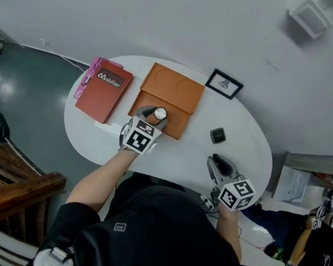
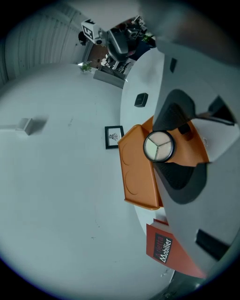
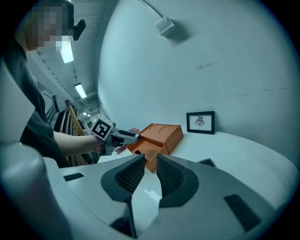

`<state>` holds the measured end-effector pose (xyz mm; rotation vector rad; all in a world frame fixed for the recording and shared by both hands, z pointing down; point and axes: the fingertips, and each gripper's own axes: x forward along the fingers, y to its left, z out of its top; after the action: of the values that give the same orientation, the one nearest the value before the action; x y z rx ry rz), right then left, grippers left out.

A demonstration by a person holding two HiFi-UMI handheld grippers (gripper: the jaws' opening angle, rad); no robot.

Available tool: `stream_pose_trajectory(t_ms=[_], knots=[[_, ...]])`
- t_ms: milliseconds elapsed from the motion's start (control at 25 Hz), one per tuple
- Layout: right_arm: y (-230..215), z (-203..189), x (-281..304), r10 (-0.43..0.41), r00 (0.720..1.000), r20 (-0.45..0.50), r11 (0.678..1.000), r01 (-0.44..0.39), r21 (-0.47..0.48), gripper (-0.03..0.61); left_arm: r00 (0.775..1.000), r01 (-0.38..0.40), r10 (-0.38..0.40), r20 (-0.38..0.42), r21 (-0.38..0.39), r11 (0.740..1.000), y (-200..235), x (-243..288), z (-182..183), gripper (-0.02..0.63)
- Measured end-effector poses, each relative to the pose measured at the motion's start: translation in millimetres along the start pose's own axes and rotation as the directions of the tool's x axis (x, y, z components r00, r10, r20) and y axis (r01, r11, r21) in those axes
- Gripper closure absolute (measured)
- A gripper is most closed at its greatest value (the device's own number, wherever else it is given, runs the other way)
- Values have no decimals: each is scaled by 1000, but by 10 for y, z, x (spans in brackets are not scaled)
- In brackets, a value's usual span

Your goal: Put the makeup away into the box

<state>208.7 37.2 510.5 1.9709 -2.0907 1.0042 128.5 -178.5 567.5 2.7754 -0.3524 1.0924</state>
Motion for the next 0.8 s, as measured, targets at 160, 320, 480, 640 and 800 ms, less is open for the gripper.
stream_pose_trajectory(t_ms=[160, 320, 480, 640, 800], knots=[[10, -95, -8, -44, 999, -16, 999, 44, 22, 486, 999, 33, -32, -31, 25, 999, 70, 218, -78, 397], [39, -180, -16, -73, 996, -40, 997, 75, 26, 486, 998, 46, -43, -55, 47, 998, 157, 384, -181, 397], [79, -232, -13, -81, 995, -63, 996, 82, 27, 486, 990, 68, -62, -125, 49, 996, 181, 484, -374, 397], [132, -166, 6, -59, 998, -36, 996, 61, 58, 486, 986, 80, -65, -156, 88, 993, 140, 516, -424, 396], [212, -123, 29, -47, 999, -26, 997, 48, 55, 486, 980, 83, -54, -194, 144, 986, 87, 538, -484, 394]])
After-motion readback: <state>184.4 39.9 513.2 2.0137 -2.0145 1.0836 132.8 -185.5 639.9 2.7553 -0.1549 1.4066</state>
